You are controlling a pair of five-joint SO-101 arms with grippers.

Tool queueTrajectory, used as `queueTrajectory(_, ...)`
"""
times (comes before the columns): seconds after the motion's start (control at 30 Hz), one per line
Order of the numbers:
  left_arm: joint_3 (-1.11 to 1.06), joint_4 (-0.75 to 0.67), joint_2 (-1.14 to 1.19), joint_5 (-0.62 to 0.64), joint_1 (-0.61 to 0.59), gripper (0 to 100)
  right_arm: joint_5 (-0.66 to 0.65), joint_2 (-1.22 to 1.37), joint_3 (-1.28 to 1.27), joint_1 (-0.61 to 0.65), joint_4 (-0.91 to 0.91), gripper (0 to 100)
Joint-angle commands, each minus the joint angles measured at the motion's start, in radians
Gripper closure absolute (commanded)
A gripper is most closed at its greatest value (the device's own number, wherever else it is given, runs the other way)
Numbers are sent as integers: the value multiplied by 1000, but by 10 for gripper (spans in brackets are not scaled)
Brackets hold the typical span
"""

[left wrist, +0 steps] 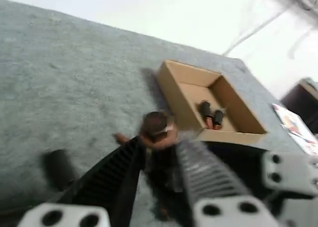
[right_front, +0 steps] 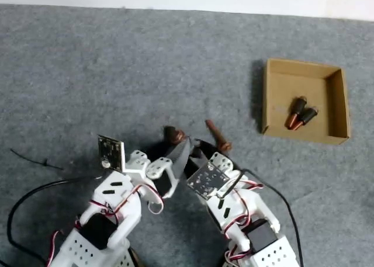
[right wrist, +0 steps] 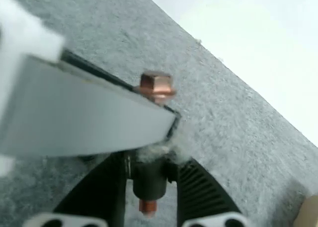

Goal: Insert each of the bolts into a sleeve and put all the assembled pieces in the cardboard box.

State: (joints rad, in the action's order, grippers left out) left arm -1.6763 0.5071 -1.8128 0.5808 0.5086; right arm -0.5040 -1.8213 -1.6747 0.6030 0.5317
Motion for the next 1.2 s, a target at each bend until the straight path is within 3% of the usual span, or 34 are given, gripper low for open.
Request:
queueTrajectory(0.0,-21,31,-15,-6,-7,600,-2,-18,-102,-13,-41,995)
queueTrajectory(0.1,-2,11,-16,91,-99,554,-3,-18,-102,-45,-41,995)
queueTrajectory(0.23,54,-28,-16,255,-360,604,-3,-18,-102,-68,-42,995)
queueTrajectory(0.33,53,-74,-16,310,-464,659,-2,-18,-102,-71,-42,995)
queueTrajectory(0.47,7,-144,-15,296,-476,758,6,-18,-104,-142,-74,995)
queueTrajectory(0.63,-19,-184,-15,150,-475,915,252,-18,-102,-303,-85,995)
queueTrajectory(0.73,-19,-184,-15,75,-475,1000,272,-18,-102,-392,-84,995)
queueTrajectory(0.97,-19,-178,-15,31,-475,995,206,22,96,-527,-88,995)
queueTrajectory(1.17,-19,-157,-15,31,-475,995,167,550,435,-664,-171,995)
